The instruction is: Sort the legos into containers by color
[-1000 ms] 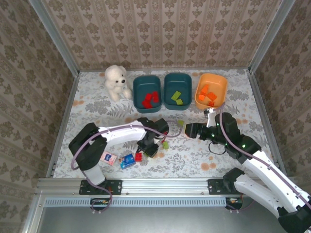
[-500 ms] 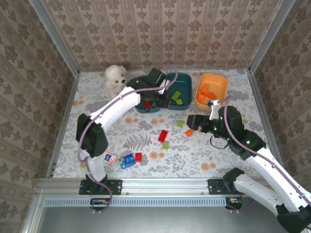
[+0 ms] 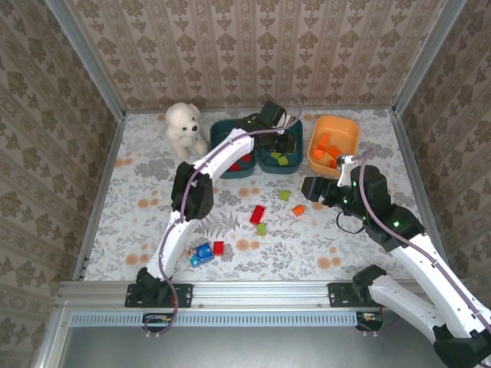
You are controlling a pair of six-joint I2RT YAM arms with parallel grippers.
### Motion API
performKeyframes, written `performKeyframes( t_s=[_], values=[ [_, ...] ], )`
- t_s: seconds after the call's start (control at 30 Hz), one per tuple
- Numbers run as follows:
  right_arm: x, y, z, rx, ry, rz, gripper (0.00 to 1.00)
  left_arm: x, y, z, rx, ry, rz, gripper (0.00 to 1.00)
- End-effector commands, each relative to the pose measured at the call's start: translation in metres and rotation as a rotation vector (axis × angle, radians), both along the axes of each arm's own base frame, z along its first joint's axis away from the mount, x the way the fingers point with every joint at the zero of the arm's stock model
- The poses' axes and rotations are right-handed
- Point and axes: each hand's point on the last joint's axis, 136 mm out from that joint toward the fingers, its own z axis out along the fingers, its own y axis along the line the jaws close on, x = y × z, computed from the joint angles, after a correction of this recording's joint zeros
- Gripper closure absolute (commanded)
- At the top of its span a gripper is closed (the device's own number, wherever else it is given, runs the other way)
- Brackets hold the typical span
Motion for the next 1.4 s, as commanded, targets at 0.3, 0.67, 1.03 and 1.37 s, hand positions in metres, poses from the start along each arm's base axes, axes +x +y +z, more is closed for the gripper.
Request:
performKeyframes(
  t_s=[0.3, 0.67, 1.03, 1.37],
  values=[
    [-0.013, -0.019, -0.004, 0.010, 0.025, -0.068, 0.19, 0.016, -0.026, -0.028, -0.123, 0.075, 0.037, 0.64],
    [-0.008, -0.017, -0.007, 0.013, 0.034, -0.070, 0.18, 0.014, -0.020, -0.032, -0.104, 0.101, 0.046, 0.43],
    [-0.005, -0.016, -0.015, -0.116, 0.035, -0.011, 0.21, 0.021, -0.006, 0.076, -0.226, -0.017, 0.114, 0.38],
    [-0.009, 0.027, -0.050, -0.318, 0.100, 0.160, 0.23, -0.011, 0.108, 0.137, -0.262, -0.059, 0.318, 0.37]
  ],
)
